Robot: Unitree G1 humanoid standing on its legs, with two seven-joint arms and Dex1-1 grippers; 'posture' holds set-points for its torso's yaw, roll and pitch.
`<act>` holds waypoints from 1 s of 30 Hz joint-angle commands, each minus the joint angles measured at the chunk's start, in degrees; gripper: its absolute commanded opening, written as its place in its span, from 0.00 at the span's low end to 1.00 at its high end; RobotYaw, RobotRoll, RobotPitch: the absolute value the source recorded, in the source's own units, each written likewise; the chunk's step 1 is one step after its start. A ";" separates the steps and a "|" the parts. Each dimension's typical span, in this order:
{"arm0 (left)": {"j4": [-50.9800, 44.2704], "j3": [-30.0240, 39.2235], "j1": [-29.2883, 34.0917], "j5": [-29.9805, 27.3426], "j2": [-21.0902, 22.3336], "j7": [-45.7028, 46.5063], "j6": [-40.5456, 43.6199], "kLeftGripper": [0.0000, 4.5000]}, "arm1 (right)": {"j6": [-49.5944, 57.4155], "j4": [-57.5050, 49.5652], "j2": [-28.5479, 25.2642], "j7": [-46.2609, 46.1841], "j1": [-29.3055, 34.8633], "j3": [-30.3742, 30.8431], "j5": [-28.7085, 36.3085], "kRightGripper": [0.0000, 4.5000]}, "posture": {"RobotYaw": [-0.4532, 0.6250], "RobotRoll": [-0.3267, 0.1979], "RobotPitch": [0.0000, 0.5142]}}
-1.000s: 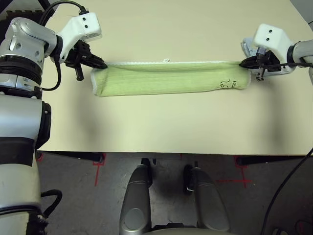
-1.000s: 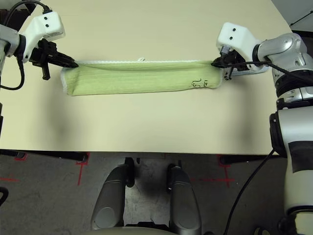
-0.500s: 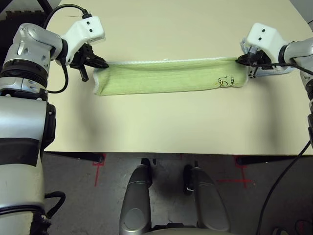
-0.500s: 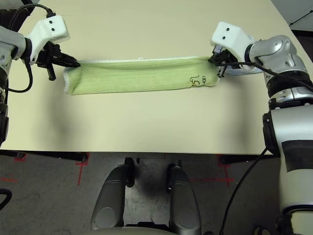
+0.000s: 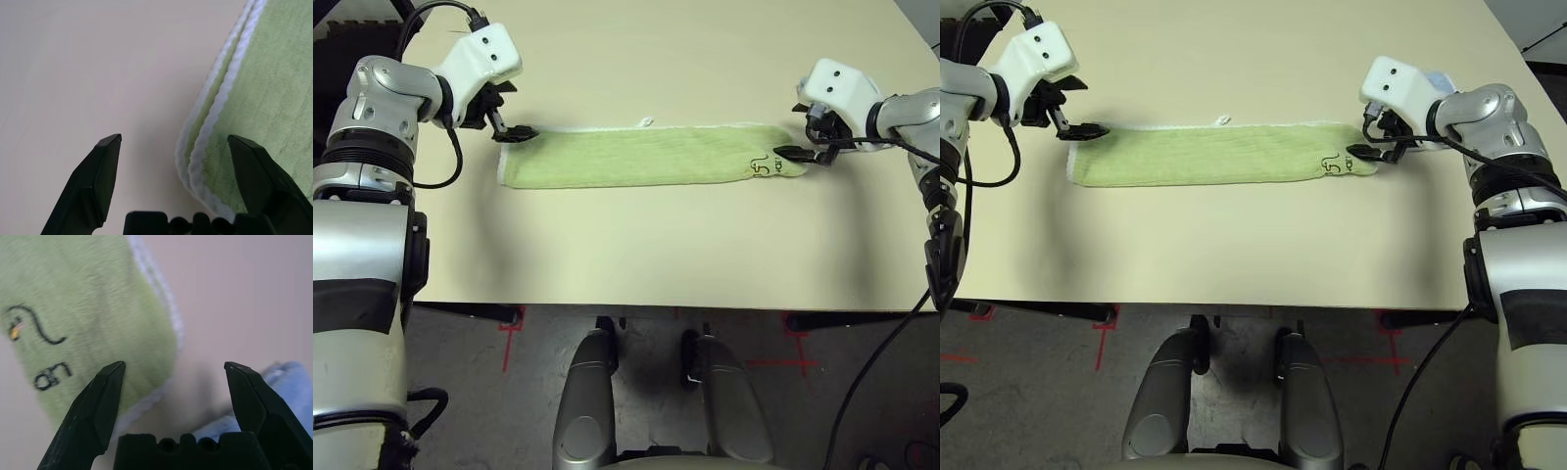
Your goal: Fold the towel and set it aside.
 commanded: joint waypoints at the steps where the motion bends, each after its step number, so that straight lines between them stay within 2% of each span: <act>1: -0.79 6.13 -1.64 -6.64 1.08 -9.10 4.07 0.99 | -0.62 -0.52 -0.80 0.42 0.09 -6.49 6.21 0.99 | 0.45 0.62 0.53; 3: -1.56 8.65 -1.52 -9.04 1.00 -11.86 6.32 0.99 | -0.90 -0.82 -0.31 2.32 0.49 -9.17 9.04 0.99 | 0.45 0.62 0.53; 4: -2.52 10.31 -1.02 -11.02 0.95 -13.89 8.29 0.99 | 0.92 -1.62 0.41 4.70 1.03 -11.78 12.42 0.99 | 0.45 0.62 0.53; 7: -9.00 15.32 3.93 -18.27 0.42 -20.96 16.20 0.99 | 10.48 -6.48 2.33 11.68 4.94 -17.60 21.29 0.99 | 0.46 0.62 0.54; 9: -14.55 16.53 7.69 -20.89 0.33 -22.52 20.12 0.99 | 14.81 -10.20 2.89 12.89 7.50 -18.87 23.66 0.99 | 0.46 0.62 0.54; 11: -21.86 17.86 12.86 -24.08 0.24 -22.45 25.61 0.99 | 21.85 -15.07 3.58 13.76 10.74 -20.36 27.21 0.99 | 0.46 0.62 0.54; 13: -32.22 19.62 20.96 -28.00 0.00 -21.31 31.21 0.99 | 30.56 -21.17 4.11 13.93 15.03 -22.03 31.46 0.99 | 0.46 0.62 0.55; 15: -40.68 20.15 27.75 -30.01 0.19 -19.93 33.88 0.99 | 38.15 -27.02 4.26 13.15 18.37 -23.06 34.80 0.99 | 0.46 0.62 0.56; 18: -48.08 20.33 33.95 -32.03 0.47 -17.95 36.29 0.99 | 47.83 -32.64 3.76 11.21 21.03 -24.42 38.67 0.99 | 0.46 0.62 0.56; 20: -50.58 20.29 36.39 -32.93 0.61 -16.79 36.62 0.99 | 52.33 -34.86 3.27 10.12 22.24 -24.87 40.34 0.99 | 0.46 0.62 0.56; 24: -50.79 19.49 39.67 -31.85 -0.01 -15.23 28.48 0.99 | 59.11 -37.23 1.30 9.46 24.86 -25.43 42.55 0.99 | 0.45 0.62 0.57; 30: -46.91 18.11 38.47 -30.21 -1.79 -12.46 18.06 0.99 | 61.68 -37.61 -1.30 9.06 27.89 -25.39 43.37 0.99 | 0.44 0.62 0.57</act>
